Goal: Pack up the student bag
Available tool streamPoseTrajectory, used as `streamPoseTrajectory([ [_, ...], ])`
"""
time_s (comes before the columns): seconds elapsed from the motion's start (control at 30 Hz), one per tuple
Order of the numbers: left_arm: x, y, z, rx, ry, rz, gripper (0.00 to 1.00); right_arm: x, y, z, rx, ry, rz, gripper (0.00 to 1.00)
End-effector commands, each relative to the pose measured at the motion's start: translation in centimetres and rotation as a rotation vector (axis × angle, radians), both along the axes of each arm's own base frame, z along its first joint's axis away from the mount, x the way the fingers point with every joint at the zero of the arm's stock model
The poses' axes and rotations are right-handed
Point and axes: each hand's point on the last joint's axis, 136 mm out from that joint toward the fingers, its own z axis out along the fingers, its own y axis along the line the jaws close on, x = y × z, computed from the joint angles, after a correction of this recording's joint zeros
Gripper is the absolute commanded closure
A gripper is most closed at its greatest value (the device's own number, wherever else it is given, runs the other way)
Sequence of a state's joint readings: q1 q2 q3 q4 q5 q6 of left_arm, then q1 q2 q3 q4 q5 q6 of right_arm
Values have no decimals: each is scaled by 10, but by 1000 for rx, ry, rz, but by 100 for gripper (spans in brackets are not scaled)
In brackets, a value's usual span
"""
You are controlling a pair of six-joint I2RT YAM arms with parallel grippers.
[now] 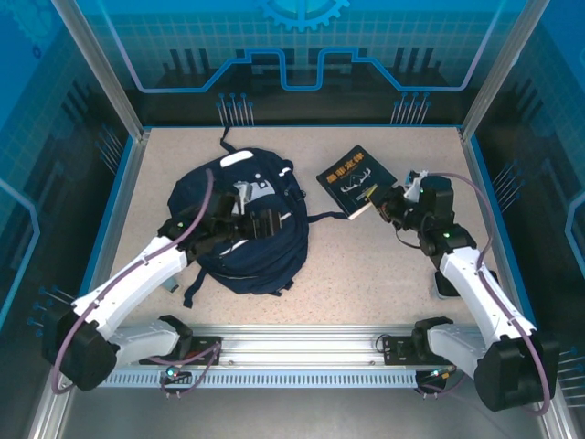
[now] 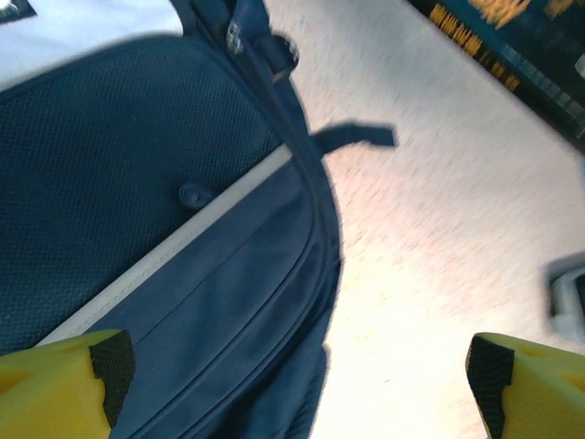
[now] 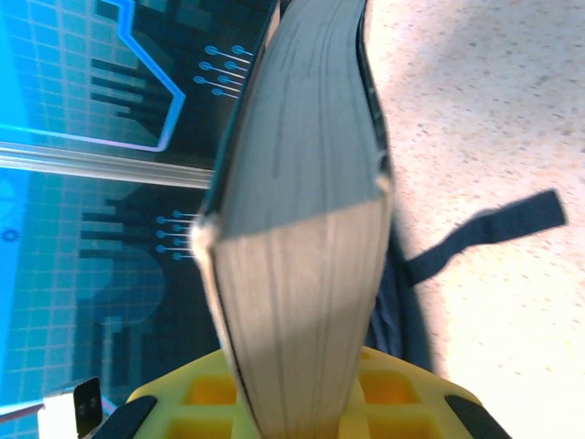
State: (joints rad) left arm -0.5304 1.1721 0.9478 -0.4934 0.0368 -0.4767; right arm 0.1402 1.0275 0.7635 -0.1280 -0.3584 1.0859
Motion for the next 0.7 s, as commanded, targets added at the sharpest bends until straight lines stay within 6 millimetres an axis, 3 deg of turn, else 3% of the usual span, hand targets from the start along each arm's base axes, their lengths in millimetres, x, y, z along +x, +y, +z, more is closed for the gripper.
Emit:
streamPoseTrajectory([
  [0.0,-11,8,-19,300,4,-131,5,-6,-10,9,-59,-41,10,98],
  [0.17,-9,5,-39,482,37,-199,7,-9,-13,1,-55,-15,14,97],
  [0.4,-3,7,-74,657,119,-245,27,-9,-13,-6,-50,12,25,97],
  [0.67,6,11,-100,805,169,-259,30,-5,-12,-9,-34,28,36,97],
])
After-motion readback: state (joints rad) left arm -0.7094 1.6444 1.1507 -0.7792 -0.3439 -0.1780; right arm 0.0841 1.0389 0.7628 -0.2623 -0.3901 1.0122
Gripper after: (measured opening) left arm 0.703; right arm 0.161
